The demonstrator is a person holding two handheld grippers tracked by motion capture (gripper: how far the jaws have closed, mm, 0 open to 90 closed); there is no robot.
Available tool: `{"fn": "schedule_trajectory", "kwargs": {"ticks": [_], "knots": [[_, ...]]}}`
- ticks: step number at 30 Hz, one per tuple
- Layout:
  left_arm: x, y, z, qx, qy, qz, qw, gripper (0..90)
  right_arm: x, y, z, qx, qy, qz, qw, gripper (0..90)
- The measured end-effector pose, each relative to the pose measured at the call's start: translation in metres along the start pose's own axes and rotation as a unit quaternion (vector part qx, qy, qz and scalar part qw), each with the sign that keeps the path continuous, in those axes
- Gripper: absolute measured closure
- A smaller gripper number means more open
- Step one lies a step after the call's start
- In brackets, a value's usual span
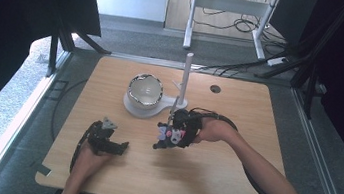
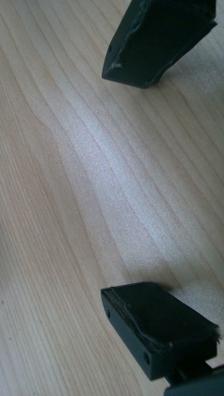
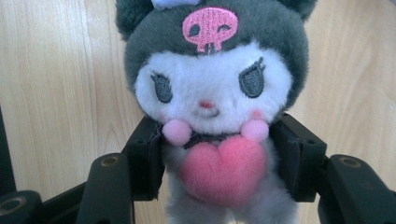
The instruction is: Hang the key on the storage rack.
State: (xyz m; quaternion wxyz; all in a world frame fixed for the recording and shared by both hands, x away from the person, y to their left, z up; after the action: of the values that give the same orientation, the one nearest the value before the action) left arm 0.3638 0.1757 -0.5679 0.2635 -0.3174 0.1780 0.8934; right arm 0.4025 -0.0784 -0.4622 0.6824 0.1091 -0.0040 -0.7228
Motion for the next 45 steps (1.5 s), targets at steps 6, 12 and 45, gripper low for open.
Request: {"fn": "schedule_trajectory", "kwargs": {"ticks": [6, 12, 45], "knots": [[0.0, 0.0, 0.0, 0.0, 0.001, 0.0, 1.0, 0.3, 0.012, 0.01, 0.016, 0.008, -0.007, -0.017, 0.9998, 42.5], [0.0, 0.0, 0.0, 0.001, 0.0, 0.0, 1.0, 0.3, 0.024, 0.024, 0.033, 0.023, -0.01, -0.037, 0.999, 42.5], [0.0, 0.0, 0.0, 0.001, -0.001, -0.001, 1.0, 0.3, 0.068, 0.099, 0.101, 0.073, 0.003, -0.15, 0.9861, 42.9]]}}
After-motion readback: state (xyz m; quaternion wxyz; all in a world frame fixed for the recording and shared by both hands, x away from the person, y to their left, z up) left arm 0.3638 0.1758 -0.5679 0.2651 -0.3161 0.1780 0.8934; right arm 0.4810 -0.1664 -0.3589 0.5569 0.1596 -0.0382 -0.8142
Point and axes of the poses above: each handheld gripper's, and its own axes: z roughly backward along the jaws, x roughly out of its underside, y roughly to its right, the point moved 6 cm from there along -z, roughly forward along the jaws, and after that the axes turned 9 degrees about x, right-handed, at the moved point
